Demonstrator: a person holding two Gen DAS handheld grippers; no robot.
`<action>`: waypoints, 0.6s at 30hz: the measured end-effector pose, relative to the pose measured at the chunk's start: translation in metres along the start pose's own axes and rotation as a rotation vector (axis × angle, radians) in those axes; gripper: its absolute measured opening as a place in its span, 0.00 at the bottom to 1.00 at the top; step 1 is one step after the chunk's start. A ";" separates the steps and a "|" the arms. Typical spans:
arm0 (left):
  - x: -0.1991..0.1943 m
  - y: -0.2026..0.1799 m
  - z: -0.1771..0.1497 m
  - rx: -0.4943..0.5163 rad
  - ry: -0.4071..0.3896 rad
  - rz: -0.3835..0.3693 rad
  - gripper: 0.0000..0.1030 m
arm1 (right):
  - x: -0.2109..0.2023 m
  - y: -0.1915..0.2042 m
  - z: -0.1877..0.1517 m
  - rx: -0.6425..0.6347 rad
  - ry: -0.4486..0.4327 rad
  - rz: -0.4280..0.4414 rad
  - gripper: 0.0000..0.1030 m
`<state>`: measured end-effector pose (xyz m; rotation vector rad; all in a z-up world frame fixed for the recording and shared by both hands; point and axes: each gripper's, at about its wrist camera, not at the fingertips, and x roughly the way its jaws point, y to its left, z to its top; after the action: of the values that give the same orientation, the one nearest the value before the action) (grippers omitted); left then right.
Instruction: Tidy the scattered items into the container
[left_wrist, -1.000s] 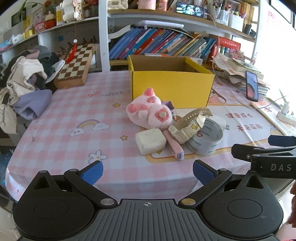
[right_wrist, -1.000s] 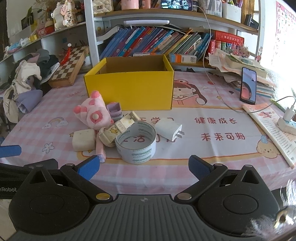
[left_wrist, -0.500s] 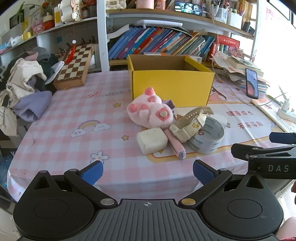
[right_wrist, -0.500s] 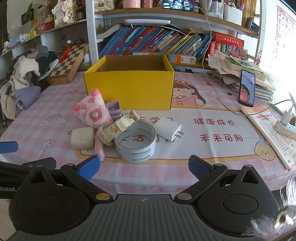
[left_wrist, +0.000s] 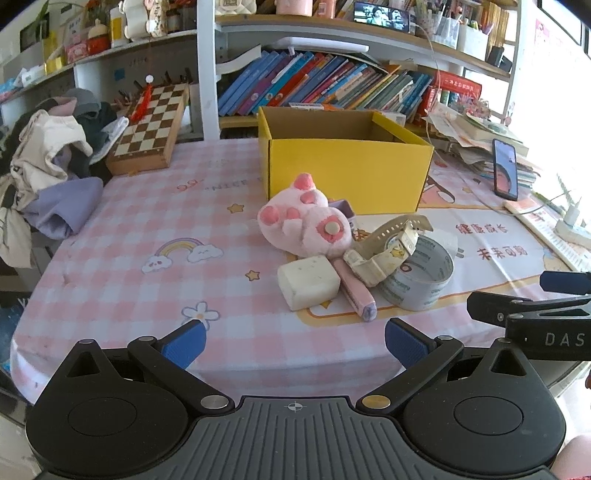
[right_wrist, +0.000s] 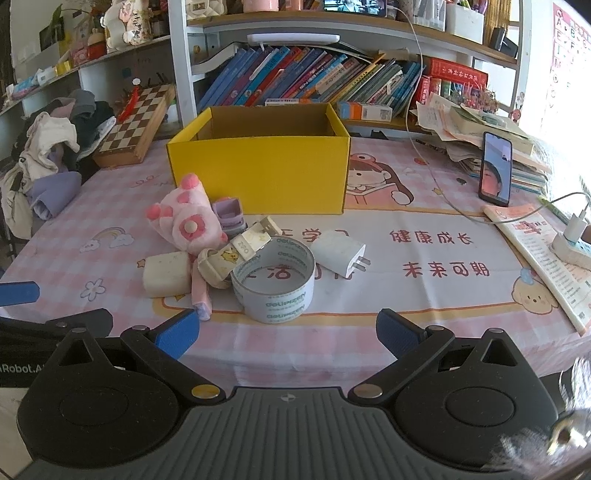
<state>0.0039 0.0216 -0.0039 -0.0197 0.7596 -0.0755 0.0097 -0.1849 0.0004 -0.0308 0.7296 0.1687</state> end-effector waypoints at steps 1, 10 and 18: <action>0.001 0.000 0.000 -0.002 0.001 -0.005 1.00 | 0.001 -0.001 0.000 0.001 0.002 -0.001 1.00; 0.015 0.000 0.005 -0.015 -0.004 -0.025 0.92 | 0.015 -0.004 0.008 0.000 0.019 0.019 0.97; 0.039 0.002 0.015 -0.038 0.026 -0.013 0.86 | 0.043 -0.009 0.021 -0.014 0.058 0.045 0.90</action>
<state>0.0426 0.0208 -0.0206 -0.0594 0.7869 -0.0740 0.0566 -0.1854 -0.0127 -0.0324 0.7872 0.2165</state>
